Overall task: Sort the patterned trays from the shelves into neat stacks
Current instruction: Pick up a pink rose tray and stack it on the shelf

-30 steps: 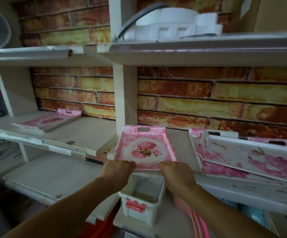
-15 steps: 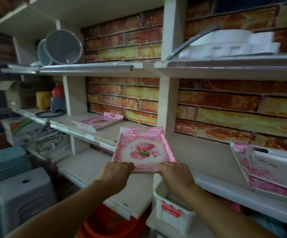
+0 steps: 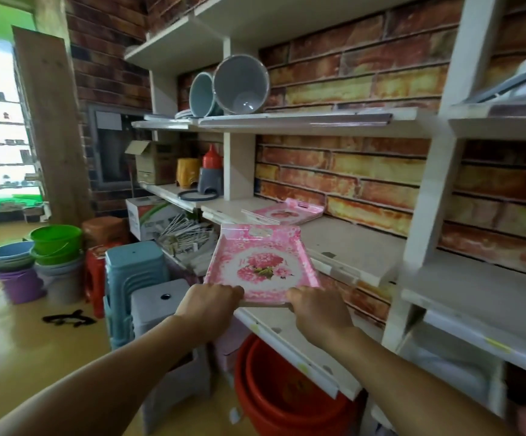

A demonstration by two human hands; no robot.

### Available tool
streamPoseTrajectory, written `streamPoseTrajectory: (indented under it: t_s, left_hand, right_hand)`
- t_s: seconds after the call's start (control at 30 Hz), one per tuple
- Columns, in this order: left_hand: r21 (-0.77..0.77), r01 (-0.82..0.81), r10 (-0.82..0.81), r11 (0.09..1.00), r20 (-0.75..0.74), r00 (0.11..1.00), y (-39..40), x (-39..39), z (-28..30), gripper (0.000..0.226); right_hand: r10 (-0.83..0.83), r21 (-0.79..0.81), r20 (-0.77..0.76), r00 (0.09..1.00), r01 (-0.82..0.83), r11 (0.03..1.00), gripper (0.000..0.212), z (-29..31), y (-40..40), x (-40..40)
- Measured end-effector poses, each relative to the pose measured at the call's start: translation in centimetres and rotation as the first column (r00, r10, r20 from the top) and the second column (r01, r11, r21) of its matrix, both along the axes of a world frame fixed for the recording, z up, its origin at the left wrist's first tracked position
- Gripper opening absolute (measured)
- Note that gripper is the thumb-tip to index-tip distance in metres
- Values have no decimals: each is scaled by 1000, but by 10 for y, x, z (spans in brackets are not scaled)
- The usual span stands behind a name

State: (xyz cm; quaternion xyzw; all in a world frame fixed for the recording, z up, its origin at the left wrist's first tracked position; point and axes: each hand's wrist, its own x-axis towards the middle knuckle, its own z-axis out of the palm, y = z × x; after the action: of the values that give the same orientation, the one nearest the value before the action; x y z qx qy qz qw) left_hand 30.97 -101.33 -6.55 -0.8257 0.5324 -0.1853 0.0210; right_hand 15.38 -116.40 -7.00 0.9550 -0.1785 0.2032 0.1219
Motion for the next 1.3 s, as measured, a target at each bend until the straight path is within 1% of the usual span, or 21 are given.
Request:
streamPoseTrajectory:
  t_s: [0.17,0.33,0.47,0.7,0.87,1.13,1.3]
  left_hand:
    - [-18,-37,37,999,-14,999,31,35,-2,22]
    - [-38,-78,77,996,-26,997,37,72,-15,19]
    - [-21,-114,114,993,-31,993,26,100,-19,17]
    - [0,-188,188,982,-23,982,-12,154,-11,16]
    - [4,-222,222,975,-3,975,-43,186,-4,21]
    - [-38,-257,256,966,-14,967,-62,240,-6,18]
    - [0,-286,286,958,-10,958,-63,287,-10,18]
  right_hand:
    - [70,33,1,998,-70,997,14,-3,24,45]
    - [115,36,-7,993,-115,993,17,-7,27,80]
    - [155,84,-12,988,-153,985,14,-11,12,112]
    - [220,98,27,975,-221,970,15,-11,-36,177]
    - [279,110,52,959,-283,953,16,-7,-73,219]
    - [307,116,36,951,-309,944,17,-10,-100,284]
    - [312,113,23,950,-312,943,18,-14,-103,337]
